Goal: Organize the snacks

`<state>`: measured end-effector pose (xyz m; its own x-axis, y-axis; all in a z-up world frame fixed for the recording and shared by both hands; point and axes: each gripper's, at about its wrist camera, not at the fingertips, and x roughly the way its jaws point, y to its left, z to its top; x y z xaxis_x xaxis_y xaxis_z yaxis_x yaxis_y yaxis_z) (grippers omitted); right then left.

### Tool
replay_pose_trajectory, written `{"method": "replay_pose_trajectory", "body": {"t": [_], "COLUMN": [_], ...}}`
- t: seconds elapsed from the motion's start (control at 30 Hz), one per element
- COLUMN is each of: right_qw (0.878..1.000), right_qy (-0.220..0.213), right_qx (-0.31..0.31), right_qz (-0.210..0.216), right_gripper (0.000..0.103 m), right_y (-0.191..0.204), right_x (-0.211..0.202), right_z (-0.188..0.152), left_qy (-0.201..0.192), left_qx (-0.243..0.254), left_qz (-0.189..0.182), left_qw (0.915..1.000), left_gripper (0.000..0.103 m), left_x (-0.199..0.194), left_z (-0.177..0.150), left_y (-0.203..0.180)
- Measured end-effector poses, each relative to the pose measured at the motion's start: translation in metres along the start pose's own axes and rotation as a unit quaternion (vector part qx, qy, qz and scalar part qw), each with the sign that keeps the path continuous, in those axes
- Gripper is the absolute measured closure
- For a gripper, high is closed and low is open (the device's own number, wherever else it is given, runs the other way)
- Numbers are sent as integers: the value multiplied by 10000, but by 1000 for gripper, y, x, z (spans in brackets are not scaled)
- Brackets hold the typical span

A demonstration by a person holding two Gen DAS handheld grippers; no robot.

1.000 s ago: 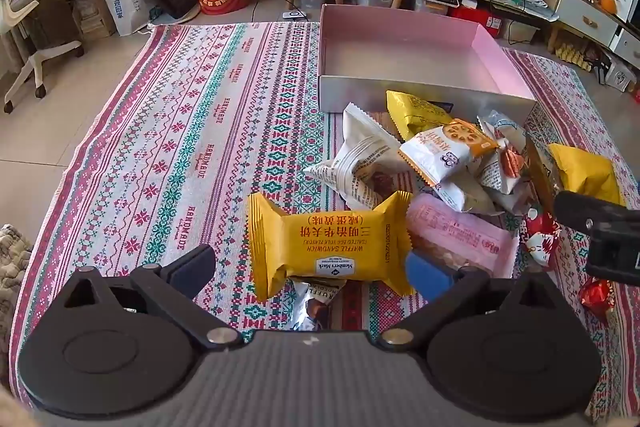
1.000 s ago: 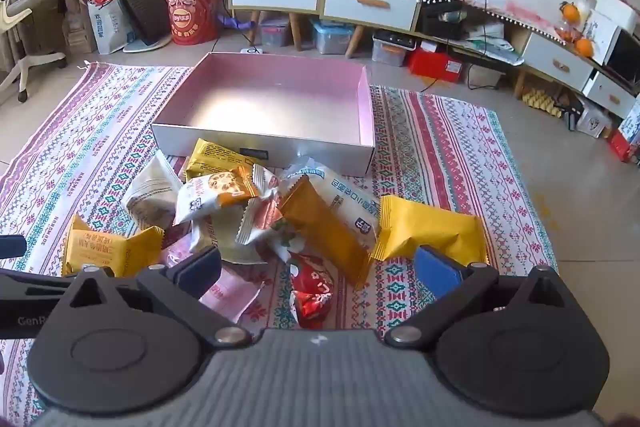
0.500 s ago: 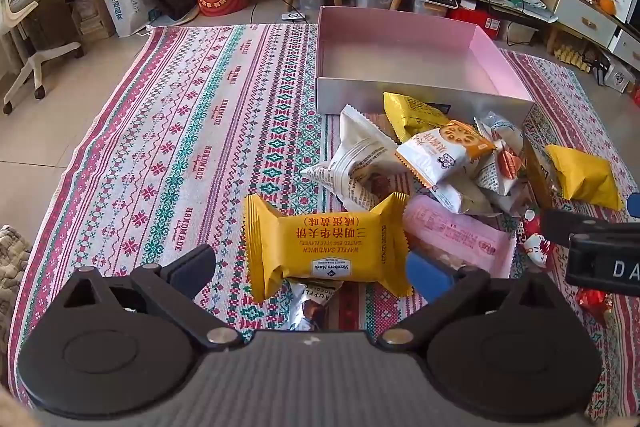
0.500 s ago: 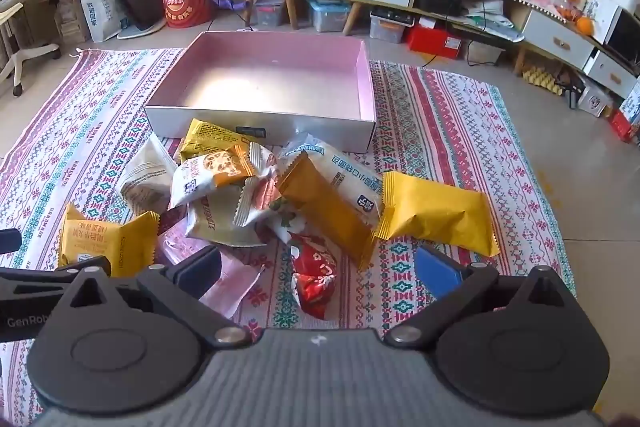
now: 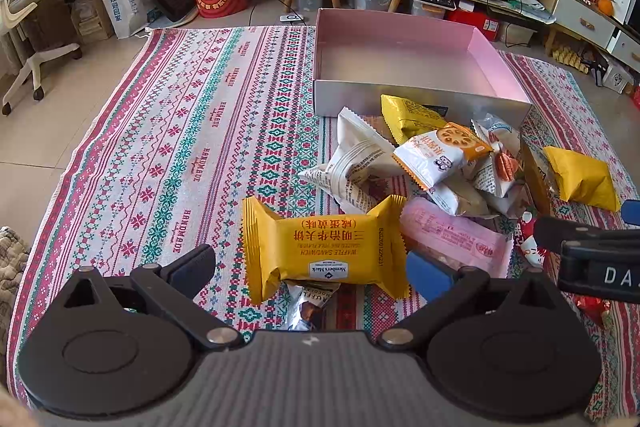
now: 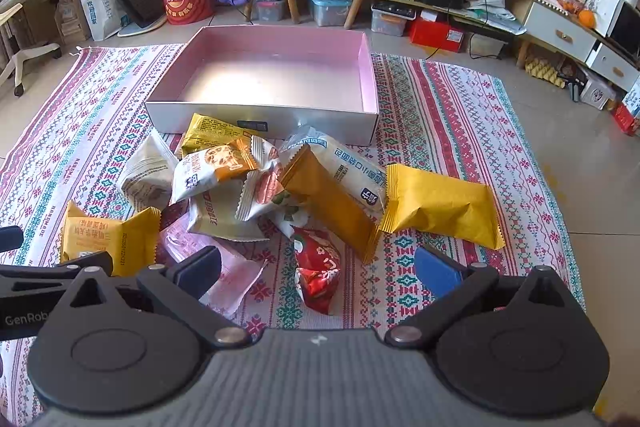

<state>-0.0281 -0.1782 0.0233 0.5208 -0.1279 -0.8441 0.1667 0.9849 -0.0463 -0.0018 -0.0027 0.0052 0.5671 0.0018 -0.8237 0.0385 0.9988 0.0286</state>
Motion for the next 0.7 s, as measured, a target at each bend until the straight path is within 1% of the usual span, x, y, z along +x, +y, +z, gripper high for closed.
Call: {"method": "replay_pose_trajectory", "body": {"t": [0.7], "right_qw": [10000], "right_qy": [45], "right_qx": [34], "right_qz": [42], "right_gripper": [0], "right_y": [0], "right_x": [0], "right_z": [-1], "left_qy": [-9], "left_qx": [15], "left_qz": [-24], "left_qw": [10000], "left_gripper": [0], "left_x": [-1], "left_z": [0], "left_y": [-2]}}
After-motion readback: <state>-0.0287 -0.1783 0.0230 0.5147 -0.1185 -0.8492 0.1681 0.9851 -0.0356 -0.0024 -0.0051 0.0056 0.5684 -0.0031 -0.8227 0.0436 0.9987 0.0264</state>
